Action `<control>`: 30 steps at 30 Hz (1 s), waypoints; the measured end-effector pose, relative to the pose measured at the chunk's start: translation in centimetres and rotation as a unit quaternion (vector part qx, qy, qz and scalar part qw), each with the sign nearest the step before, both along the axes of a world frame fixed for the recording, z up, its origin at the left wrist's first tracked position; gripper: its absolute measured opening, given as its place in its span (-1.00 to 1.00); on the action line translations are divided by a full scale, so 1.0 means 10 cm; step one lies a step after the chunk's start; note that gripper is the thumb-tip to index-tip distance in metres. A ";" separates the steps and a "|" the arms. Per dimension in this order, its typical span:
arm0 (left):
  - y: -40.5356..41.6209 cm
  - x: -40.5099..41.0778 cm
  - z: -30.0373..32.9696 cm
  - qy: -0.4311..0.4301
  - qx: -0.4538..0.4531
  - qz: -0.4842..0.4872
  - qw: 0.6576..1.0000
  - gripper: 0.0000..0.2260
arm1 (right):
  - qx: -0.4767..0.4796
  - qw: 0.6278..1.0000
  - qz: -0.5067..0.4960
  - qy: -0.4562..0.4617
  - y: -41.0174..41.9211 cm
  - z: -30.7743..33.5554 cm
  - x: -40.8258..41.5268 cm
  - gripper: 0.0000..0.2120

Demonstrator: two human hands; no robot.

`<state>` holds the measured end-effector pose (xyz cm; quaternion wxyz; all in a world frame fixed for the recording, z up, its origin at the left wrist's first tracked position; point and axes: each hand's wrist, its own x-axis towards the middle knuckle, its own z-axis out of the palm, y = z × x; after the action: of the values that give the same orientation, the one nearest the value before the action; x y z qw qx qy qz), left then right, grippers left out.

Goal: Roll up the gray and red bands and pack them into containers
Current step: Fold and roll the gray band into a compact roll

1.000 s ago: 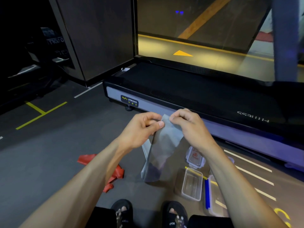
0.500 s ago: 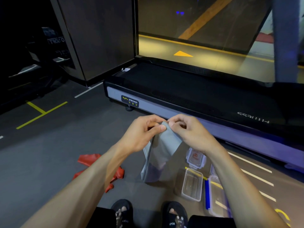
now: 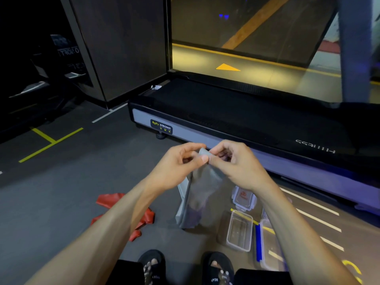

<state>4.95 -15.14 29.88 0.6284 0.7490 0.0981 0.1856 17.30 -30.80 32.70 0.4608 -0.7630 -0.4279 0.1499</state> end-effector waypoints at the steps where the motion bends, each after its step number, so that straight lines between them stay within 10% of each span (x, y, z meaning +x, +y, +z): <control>1: 0.00 0.01 -0.01 0.003 0.010 -0.004 1.000 -0.67 | -0.001 1.000 -0.003 0.001 0.00 0.00 0.01 -0.92; 30: 0.03 -0.01 0.03 -0.040 -0.024 -0.015 0.999 -0.76 | -0.010 0.999 0.000 0.049 0.05 0.10 -0.03 -0.79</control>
<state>4.86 -14.85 30.16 0.6524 0.7270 0.0667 0.2035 17.00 -30.27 33.70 0.4735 -0.7593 -0.4032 0.1915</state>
